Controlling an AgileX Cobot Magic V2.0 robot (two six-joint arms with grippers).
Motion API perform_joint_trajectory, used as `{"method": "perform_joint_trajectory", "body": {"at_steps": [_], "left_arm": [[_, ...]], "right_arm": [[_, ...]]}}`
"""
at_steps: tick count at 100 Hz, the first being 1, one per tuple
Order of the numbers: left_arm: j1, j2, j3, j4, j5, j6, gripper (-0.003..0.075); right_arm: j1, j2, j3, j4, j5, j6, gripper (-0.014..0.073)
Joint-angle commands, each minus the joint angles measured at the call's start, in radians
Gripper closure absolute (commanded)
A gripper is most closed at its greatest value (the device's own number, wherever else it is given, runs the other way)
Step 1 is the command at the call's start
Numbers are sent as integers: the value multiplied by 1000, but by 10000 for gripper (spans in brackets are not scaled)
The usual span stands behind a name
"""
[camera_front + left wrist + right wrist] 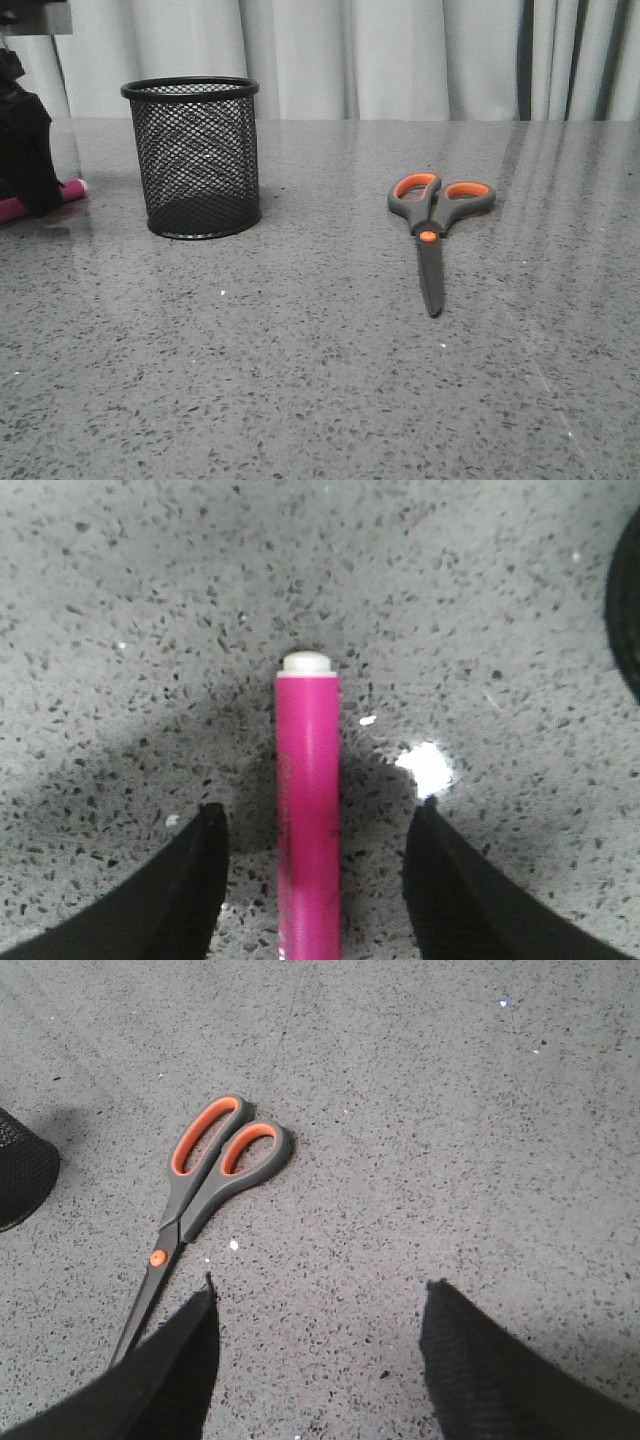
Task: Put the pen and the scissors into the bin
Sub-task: 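Lift the magenta marker upright with the left gripper over the mesh cup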
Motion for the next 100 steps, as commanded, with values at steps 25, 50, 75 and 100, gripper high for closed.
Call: {"method": "perform_joint_trajectory", "body": {"at_steps": [25,50,75,100], "left_arm": [[2,-10,-33,-10,-17,3,366],[2,-8,-33,6,-2,5,742],[2,-113,-48,-35,-29,5,742],[2,-345,-37,-335,-209,185,742]], "right_arm": [[0,4,-35,28,-42,-15,197],[0,4,-35,28,-32,-15,197],[0,4,-35,28,-17,-15,197],[0,4,-35,29,-12,-15,197]]}}
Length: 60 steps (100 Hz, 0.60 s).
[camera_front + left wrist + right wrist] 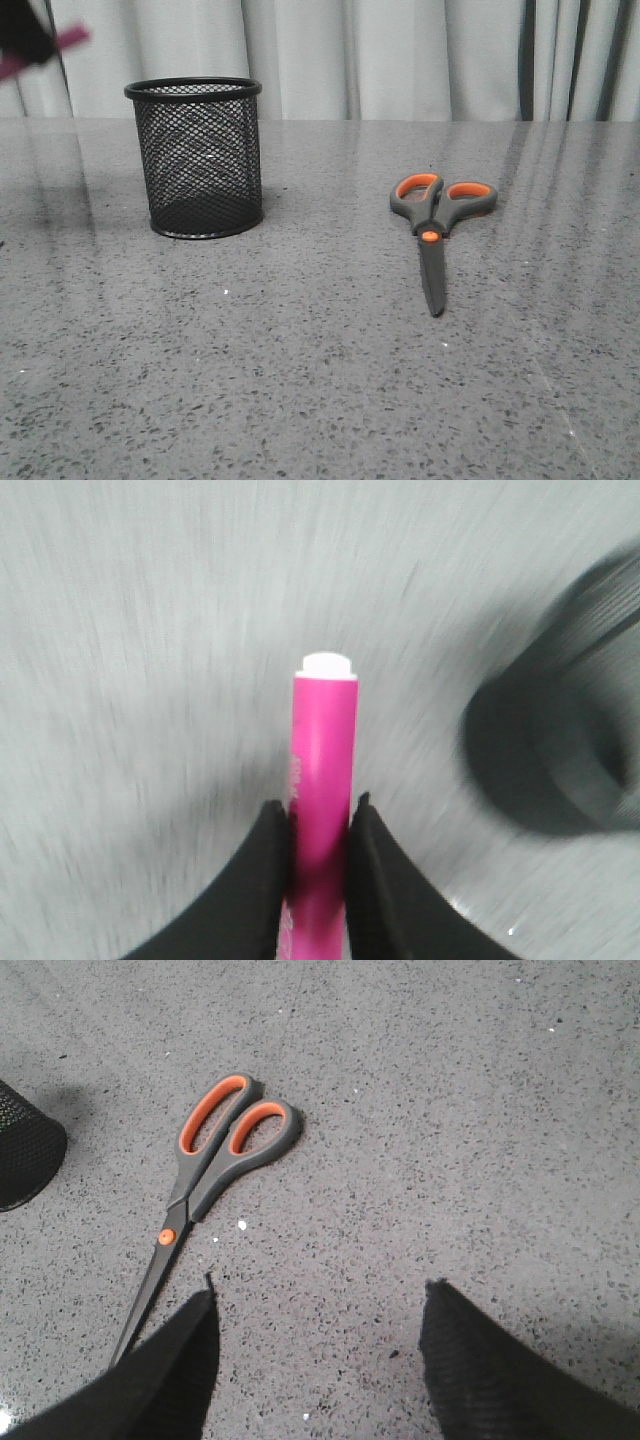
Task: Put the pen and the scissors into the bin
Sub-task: 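Lift the magenta marker upright with the left gripper over the mesh cup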
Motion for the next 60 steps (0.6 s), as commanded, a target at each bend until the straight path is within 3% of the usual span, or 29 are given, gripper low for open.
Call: {"method": "perform_joint_trajectory", "body": {"at_steps": [1,16,35,45,60], "left_arm": [[0,-108,-19,-159,-114,81,742],[-9,-186,64,-480,-206,291,742],[-77,-204,212,-1028,-307,749,742],[-124,-196,260,-1179,-364,922,742],[-171,-142,275,-1301,-371,1025,742]], "right_arm": [[0,4,-35,29,-44,-13,197],[0,4,-35,30,-44,-13,197],[0,4,-35,31,-37,-13,197],[0,4,-35,33,-28,-13,197],[0,4,-35,46,-28,-13,197]]}}
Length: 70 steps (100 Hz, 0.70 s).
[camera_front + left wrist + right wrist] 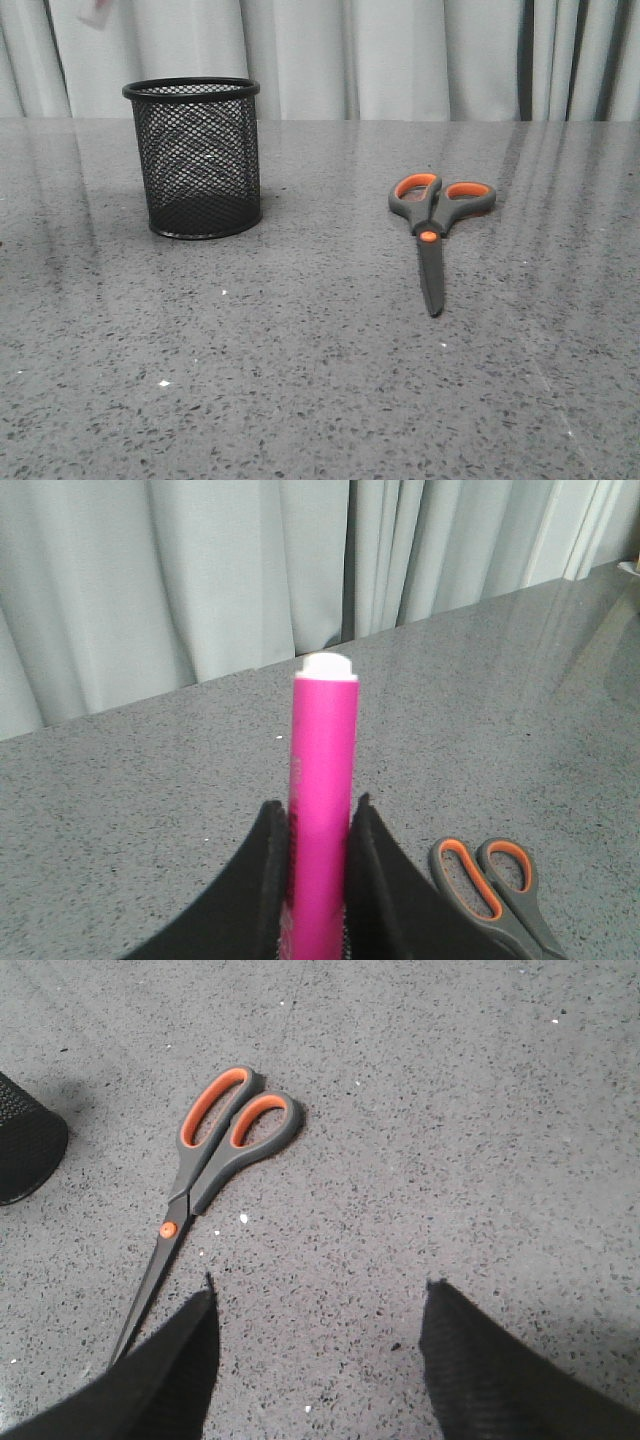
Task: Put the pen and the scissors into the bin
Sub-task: 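Lift the magenta marker upright with the left gripper over the mesh cup, then lower the marker into the mesh cup and open the left gripper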
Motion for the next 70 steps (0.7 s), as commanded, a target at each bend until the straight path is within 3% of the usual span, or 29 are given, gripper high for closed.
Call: {"method": "perform_joint_trajectory", "body": {"at_steps": [1,23,70], "left_arm": [[-30,11,-23,-130,-8,66,742],[-63,87,-23,-290,27,196,742],[-63,182,-23,-295,76,232,742]], "right_arm": [[0,4,-35,41,-40,-13,197],[0,4,-35,46,-40,-13,197],[0,4,-35,46,-40,-13,197]]}}
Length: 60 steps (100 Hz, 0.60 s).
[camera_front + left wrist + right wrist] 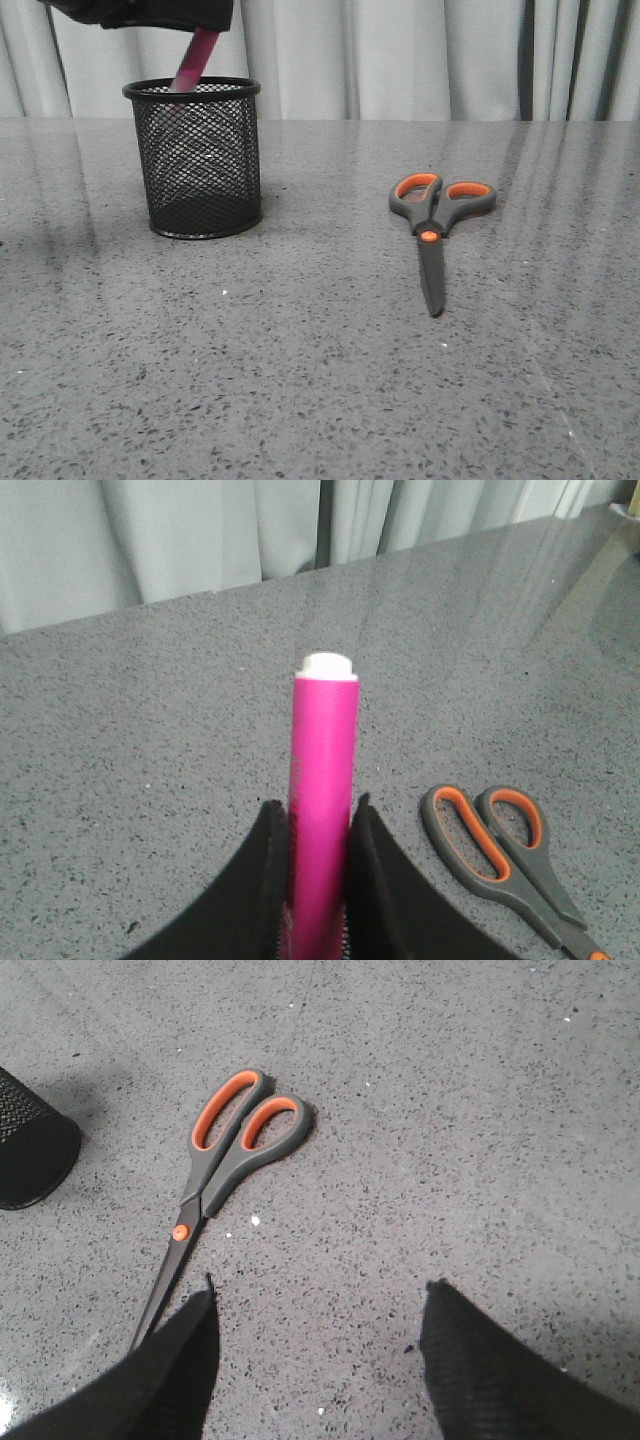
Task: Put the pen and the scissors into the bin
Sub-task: 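Lower the marker into the mesh cup and open the left gripper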
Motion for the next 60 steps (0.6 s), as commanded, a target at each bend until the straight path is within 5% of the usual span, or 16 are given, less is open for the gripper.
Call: {"method": "perform_joint_trajectory", "body": {"at_steps": [1,48,60], "left_arm": [[-8,-21,-27,-80,47,9,742],[-8,-21,-27,-12,15,12,734],[-8,-21,-27,-12,15,12,632]], "right_arm": [[0,4,-35,28,-41,-13,197],[0,4,-35,28,-41,-13,197],[0,4,-35,28,-41,-13,197]]}}
